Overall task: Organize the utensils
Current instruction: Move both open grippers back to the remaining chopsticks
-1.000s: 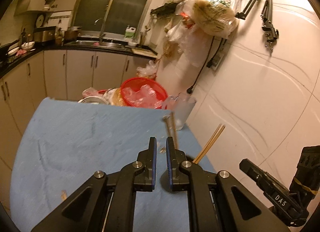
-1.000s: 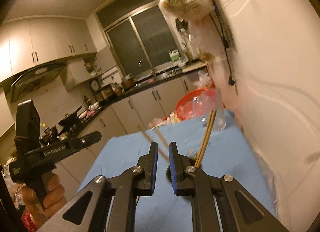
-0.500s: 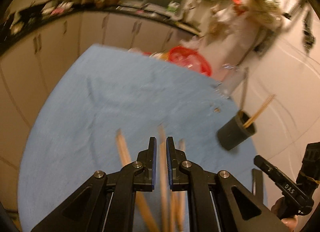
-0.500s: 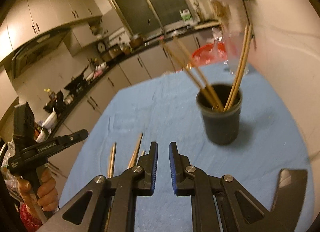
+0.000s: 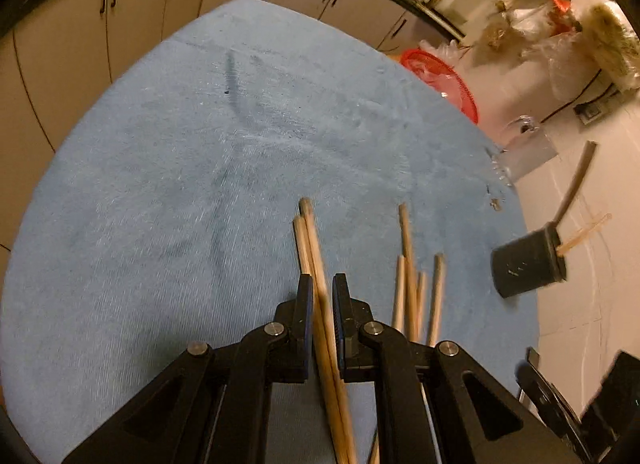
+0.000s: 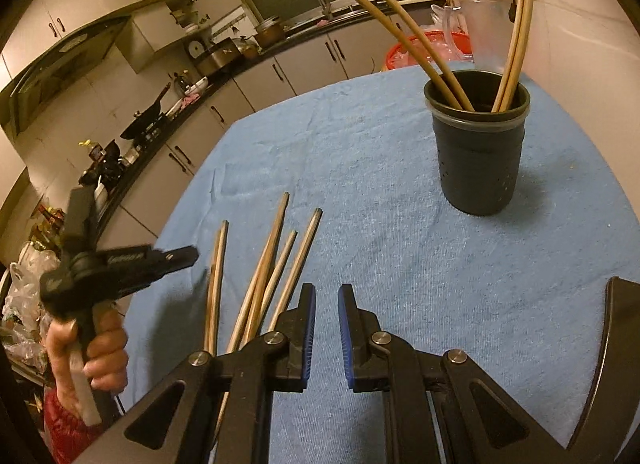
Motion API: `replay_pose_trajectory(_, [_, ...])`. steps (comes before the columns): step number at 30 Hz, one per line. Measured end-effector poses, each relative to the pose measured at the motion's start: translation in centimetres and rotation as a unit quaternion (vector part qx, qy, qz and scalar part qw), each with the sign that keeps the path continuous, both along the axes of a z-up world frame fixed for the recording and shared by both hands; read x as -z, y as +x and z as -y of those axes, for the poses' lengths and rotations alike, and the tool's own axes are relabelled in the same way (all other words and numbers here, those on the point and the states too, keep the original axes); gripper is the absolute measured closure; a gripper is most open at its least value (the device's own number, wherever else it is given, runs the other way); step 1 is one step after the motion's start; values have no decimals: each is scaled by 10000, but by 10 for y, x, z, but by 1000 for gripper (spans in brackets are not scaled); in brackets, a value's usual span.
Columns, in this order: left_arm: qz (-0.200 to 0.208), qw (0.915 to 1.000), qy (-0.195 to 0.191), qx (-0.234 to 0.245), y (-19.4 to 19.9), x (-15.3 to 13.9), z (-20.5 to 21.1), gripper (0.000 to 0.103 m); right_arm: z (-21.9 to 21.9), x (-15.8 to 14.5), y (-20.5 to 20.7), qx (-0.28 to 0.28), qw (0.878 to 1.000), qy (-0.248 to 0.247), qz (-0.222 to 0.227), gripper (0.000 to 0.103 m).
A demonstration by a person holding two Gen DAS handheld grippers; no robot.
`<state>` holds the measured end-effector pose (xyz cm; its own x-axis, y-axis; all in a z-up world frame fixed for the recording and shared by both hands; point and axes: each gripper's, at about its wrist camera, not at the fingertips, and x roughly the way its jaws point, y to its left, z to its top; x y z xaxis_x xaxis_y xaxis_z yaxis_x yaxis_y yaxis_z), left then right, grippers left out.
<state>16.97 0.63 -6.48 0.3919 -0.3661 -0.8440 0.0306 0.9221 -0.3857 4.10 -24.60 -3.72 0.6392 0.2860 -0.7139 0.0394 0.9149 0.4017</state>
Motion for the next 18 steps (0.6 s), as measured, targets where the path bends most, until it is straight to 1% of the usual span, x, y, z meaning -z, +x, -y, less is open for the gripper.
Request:
replay_pose_trajectory(1, [-56,9999,94,-62,4,3,4,95,0,-1,0,5,10000,-1,-1,89])
replay_pose_trajectory(2, [-91,9999,78,-25,8,5,8,95,0,-3,0,9,10000,-7,1,89])
replay_pose_trajectory(3, [-90,9998,168,-31,11,8,11,95,1,-3,-1,13,10000,-27,9,89])
replay_pose_trajectory(4, [-95,9993,342,-94,13,10,13,95,2,-3,-1,19,10000,-41,10,89])
replay_pose_trajectory(7, [-42,9988,486,-74,16,9,20,95,4,-3,0,33,10000,-33,-15,89])
replay_pose_trajectory(12, [5,9956,931,-49,18,11,33,93,1,-2,8,4,9999,-77,-115,89])
replay_pose_trajectory(14, [37,9941,1083,-60,13,11,34,93,-5,-1,16,-23,9995,-209,-224,89])
replay_pose_trajectory(16, [63,9924,1222,-119,4,9,29,93,-11,0,26,-103,9992,-219,-309,89])
replay_pose_trajectory(18, [79,9930,1169,-130,2,12,17,93,-18,4,44,-199,9982,-276,-497,89])
